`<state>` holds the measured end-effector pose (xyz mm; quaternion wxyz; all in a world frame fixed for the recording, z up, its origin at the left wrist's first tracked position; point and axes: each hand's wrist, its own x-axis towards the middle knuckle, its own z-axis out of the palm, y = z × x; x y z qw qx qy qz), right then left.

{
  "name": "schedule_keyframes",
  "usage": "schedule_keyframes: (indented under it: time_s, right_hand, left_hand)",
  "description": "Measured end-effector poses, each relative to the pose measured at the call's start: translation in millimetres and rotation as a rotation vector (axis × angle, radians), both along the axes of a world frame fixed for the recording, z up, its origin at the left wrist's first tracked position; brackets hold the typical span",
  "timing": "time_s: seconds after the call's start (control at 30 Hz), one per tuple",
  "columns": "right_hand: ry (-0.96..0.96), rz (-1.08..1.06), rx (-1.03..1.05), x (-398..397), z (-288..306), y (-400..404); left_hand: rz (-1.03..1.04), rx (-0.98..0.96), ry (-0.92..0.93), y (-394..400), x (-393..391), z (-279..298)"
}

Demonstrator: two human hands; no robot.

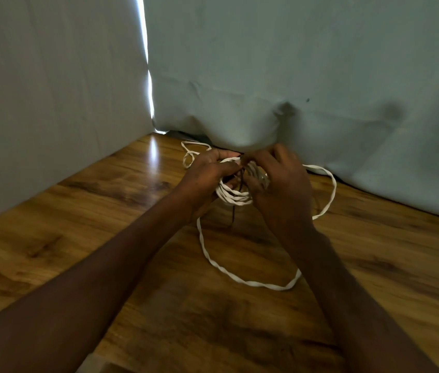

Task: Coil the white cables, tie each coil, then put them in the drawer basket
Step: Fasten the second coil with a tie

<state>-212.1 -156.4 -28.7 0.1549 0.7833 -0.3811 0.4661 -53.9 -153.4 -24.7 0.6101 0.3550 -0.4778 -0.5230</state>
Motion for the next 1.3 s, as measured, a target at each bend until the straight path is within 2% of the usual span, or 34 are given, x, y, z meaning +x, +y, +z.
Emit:
schedule_keyframes:
  time_s: [0.13,0.2,0.3,0.47,0.67,0.87,1.17,1.3]
  right_hand:
    - [-0.017,0.096,-0.105,1.9,0.4,0.6]
    - [-0.118,0.141,-0.082,5.1,-2.2,1.9]
    - [-0.384,0.206,0.037,11.5,-4.4,6.6]
    - [-0.689,0.227,0.241,12.3,2.4,11.4]
    - [-0.899,0.144,0.485,2.4,6.5,2.2]
    - [-1.107,0.281,0.717,1.7,14.8,8.5]
    - [-1.004,0.215,0.703,1.2,10.6,3.9]
    - [-1.056,0.201,0.833,1.8,8.7,2.4]
  left_hand:
    - [0.014,0.003,0.004,0.1,-0.3,0.7]
    - [0.04,-0.013,0.0,0.5,-1.5,-0.7]
    - [0.147,-0.151,-0.197,-1.1,-2.0,-7.1]
    - [0.07,-0.337,-0.455,4.1,-4.5,-12.9]
    - [-0.105,-0.418,-0.559,9.0,-2.1,-11.4]
    - [-0.016,-0.458,-0.545,8.9,-3.1,-11.1]
    - [-0.029,-0.535,-0.762,10.6,-0.8,-13.2]
    - [0.022,-0.659,-0.814,13.2,-3.4,-13.0]
